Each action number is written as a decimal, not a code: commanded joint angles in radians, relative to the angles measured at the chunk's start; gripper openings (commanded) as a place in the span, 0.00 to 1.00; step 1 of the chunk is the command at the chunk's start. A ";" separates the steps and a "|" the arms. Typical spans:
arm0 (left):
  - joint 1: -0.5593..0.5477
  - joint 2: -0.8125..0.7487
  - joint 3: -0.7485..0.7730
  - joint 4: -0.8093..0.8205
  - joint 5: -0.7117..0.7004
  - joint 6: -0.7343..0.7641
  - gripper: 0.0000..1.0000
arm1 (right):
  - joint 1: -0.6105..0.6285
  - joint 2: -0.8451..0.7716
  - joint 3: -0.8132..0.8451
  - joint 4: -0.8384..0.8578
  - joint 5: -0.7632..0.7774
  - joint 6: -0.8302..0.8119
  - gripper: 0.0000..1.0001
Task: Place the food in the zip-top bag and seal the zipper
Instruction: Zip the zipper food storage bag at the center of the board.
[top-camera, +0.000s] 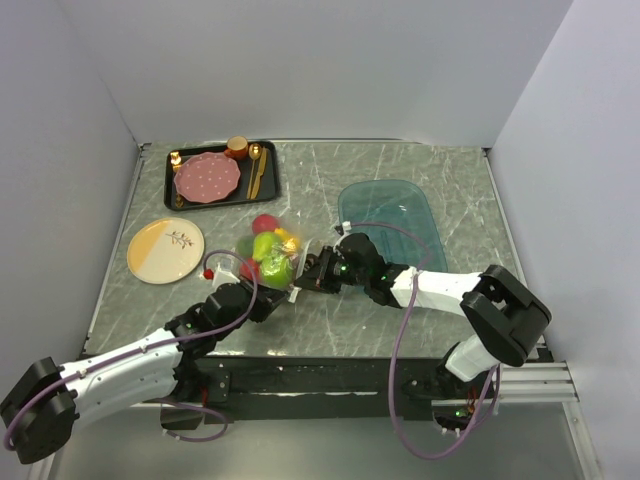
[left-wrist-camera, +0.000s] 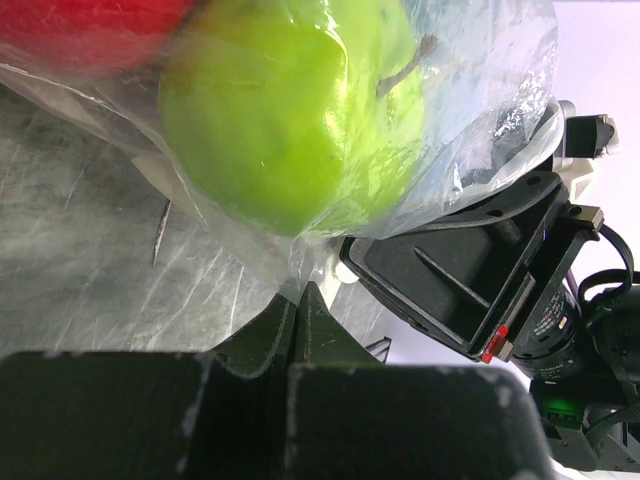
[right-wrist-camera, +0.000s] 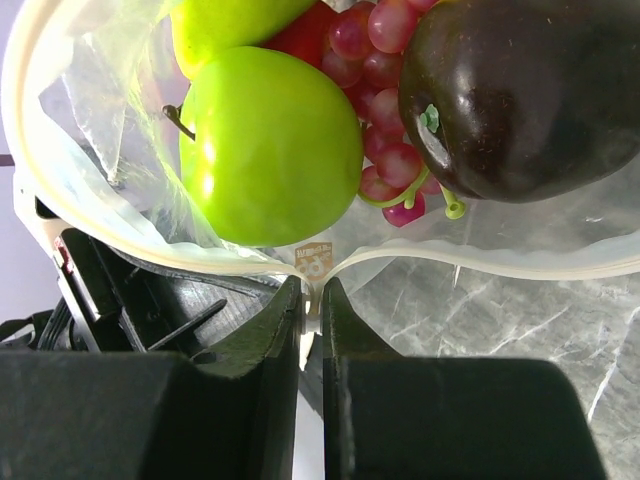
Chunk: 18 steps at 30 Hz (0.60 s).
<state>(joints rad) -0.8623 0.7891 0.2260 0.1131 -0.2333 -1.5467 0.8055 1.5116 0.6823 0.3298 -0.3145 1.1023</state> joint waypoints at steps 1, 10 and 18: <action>0.002 -0.022 0.018 0.059 0.002 0.002 0.01 | 0.008 -0.013 -0.007 0.026 0.008 -0.009 0.00; 0.003 -0.019 0.024 0.059 -0.003 0.008 0.01 | 0.009 -0.013 -0.001 0.026 -0.020 -0.007 0.24; 0.003 -0.018 0.029 0.062 -0.001 0.011 0.01 | 0.011 -0.007 -0.012 0.034 -0.029 -0.002 0.33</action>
<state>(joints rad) -0.8623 0.7826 0.2260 0.1150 -0.2333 -1.5467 0.8074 1.5112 0.6815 0.3302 -0.3367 1.1034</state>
